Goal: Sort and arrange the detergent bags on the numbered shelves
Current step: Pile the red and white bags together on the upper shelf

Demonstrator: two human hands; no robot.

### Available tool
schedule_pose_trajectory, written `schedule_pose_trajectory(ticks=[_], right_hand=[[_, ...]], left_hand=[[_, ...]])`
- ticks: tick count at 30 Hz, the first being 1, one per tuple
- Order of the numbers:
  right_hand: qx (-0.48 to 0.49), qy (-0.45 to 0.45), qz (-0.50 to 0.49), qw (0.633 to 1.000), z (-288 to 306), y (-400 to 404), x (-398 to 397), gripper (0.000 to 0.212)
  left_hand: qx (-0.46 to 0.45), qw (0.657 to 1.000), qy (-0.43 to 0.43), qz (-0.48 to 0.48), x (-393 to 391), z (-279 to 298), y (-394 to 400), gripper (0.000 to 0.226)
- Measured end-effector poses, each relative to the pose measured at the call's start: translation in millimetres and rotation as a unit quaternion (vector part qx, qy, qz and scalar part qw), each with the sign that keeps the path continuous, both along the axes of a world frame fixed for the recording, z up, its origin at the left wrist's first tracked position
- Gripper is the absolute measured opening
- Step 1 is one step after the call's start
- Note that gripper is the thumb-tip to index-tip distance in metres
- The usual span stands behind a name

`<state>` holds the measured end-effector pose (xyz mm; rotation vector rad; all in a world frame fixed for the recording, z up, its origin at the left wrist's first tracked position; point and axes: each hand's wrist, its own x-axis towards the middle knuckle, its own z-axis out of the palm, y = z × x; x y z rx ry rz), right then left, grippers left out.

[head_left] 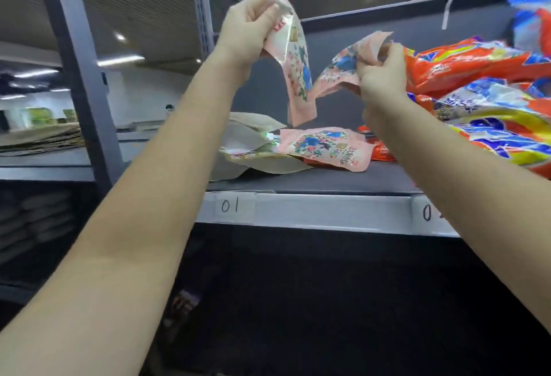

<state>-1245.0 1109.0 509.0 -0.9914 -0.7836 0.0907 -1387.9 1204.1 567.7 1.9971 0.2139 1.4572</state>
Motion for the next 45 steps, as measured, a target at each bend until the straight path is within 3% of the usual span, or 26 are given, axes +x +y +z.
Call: schedule_pose_trajectory(ticks=[2, 4, 6, 9, 11, 13, 20, 25, 30, 35, 40, 45], right_hand=[[-0.068, 0.048, -0.010, 0.996, -3, 22, 21, 0.018], [-0.170, 0.035, -0.029, 0.984, -11, 34, 39, 0.028], [-0.269, 0.015, -0.024, 0.963, -21, 30, 38, 0.014], [-0.338, -0.005, -0.025, 0.941, -29, 15, 29, 0.008], [-0.337, -0.010, -0.044, 0.941, -29, 8, 26, 0.032], [-0.359, -0.041, -0.108, 0.926, -29, 0, 17, 0.039], [-0.360, -0.125, -0.194, 0.904, -55, -25, -44, 0.026], [-0.361, -0.210, -0.249, 0.874, -74, -48, -98, 0.034], [-0.406, -0.295, -0.275, 0.820, -105, -80, -148, 0.045], [-0.428, -0.340, -0.260, 0.796, -174, -108, -178, 0.045], [-0.460, -0.312, -0.215, 0.803, -267, -142, -202, 0.042], [-0.538, -0.199, -0.167, 0.802, -367, -172, -207, 0.041]], left_hand=[[-0.082, 0.996, 0.022, 0.025, 32, -11, 30, 0.019], [-0.113, 0.980, 0.132, 0.099, 57, -28, 60, 0.024], [-0.089, 0.947, 0.234, 0.201, 68, -43, 79, 0.034], [-0.015, 0.914, 0.255, 0.315, 63, -46, 82, 0.043], [0.035, 0.901, 0.249, 0.352, 55, -43, 77, 0.036], [0.076, 0.896, 0.243, 0.363, 45, -41, 70, 0.035], [0.115, 0.913, 0.226, 0.321, -7, -59, 42, 0.040], [0.184, 0.934, 0.226, 0.206, -52, -96, 9, 0.040], [0.255, 0.947, 0.168, 0.102, -90, -162, -34, 0.032], [0.296, 0.938, 0.164, 0.073, -124, -253, -63, 0.030], [0.301, 0.932, 0.202, 0.032, -141, -348, -85, 0.026], [0.260, 0.918, 0.298, -0.034, -138, -441, -100, 0.030]])
